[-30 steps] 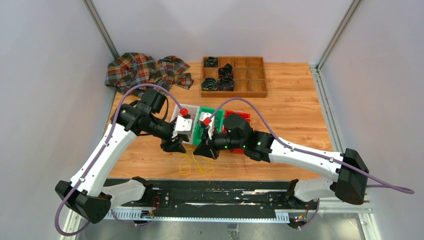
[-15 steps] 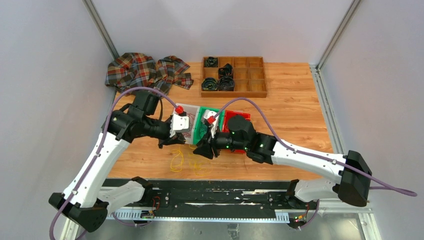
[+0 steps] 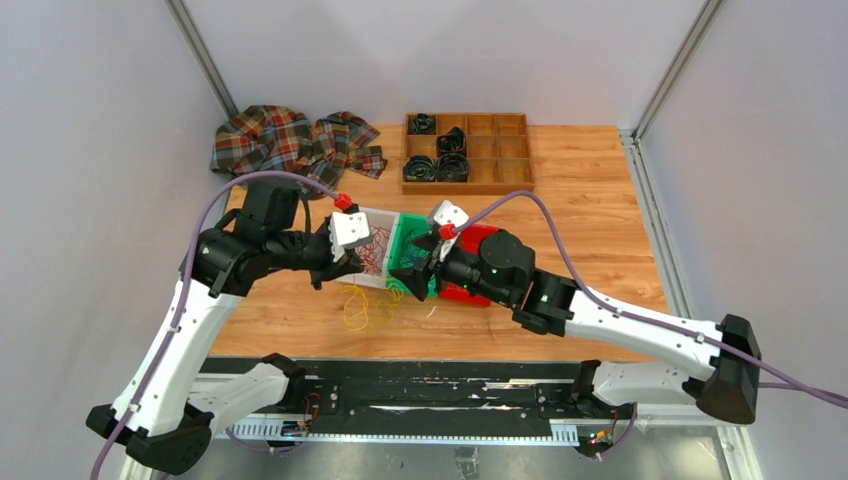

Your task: Untangle the cables

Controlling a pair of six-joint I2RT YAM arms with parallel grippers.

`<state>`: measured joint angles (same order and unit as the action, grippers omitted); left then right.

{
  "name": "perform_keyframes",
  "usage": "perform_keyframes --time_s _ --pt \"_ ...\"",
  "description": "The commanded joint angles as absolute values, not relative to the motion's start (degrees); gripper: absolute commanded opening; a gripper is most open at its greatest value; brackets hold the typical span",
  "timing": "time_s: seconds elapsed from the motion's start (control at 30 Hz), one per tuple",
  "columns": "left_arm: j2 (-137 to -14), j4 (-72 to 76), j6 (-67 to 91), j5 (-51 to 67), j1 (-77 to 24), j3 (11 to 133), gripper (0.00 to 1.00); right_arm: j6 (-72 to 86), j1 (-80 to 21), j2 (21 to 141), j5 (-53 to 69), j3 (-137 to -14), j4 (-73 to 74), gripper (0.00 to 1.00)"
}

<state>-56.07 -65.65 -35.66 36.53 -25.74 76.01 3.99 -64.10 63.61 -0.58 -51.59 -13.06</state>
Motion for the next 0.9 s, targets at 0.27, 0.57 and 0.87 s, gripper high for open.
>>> perform_keyframes --time_s 0.27,0.57,0.87 --pt "-55.2 -66.8 -34.8 37.5 -26.2 84.1 0.00 1.7 -66.9 72.7 1.4 -55.2 -19.9 0.73" --pt "-55.3 -70.6 -35.1 42.7 -26.2 91.3 0.00 1.9 -66.9 78.8 -9.5 -53.2 -25.7 0.72" --pt "-55.9 -71.8 -34.5 43.4 -26.2 107.3 0.00 4.7 -66.7 80.2 -15.0 -47.4 -32.3 0.49"
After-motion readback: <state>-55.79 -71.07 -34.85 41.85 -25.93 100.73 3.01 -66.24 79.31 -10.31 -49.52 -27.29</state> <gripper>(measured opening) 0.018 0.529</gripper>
